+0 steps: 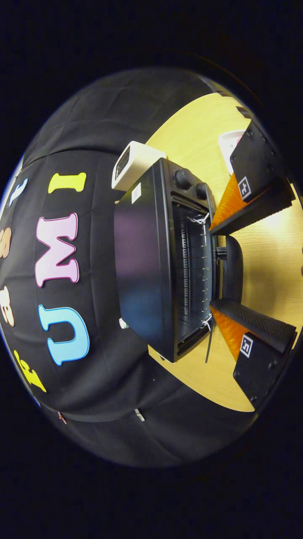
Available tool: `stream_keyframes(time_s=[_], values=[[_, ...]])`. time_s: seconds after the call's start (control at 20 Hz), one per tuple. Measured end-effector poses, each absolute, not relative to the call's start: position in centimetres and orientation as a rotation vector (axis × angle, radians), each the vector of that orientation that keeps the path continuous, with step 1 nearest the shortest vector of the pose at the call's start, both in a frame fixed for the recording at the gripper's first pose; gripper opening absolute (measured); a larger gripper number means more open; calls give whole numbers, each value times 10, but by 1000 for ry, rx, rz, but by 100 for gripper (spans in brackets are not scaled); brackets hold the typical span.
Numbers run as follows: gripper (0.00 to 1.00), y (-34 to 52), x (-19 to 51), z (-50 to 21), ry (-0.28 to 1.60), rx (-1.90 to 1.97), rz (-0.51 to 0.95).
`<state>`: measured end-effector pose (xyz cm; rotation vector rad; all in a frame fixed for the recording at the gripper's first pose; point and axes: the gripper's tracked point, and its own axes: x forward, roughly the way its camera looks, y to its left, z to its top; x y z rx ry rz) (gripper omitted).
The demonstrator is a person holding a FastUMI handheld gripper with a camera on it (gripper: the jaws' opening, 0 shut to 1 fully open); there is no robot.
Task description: Open the toaster oven, put the food inside, and close the toaster oven door.
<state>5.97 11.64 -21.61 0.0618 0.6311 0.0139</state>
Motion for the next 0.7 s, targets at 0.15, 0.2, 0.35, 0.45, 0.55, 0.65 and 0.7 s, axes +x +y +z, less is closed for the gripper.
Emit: stream_keyframes(time_s=[0.15, 0.2, 0.35, 0.45, 0.55, 0.65, 0.7], values=[[98, 116, 41, -225, 647, 22, 55], [97, 116, 35, -229, 653, -12, 74], [95, 114, 21, -243, 668, -16, 91], [95, 113, 8, -256, 714, 2, 87], [94, 112, -10, -281, 802, 17, 91], [94, 107, -28, -311, 908, 43, 89], [94, 104, -37, -322, 952, 64, 79]])
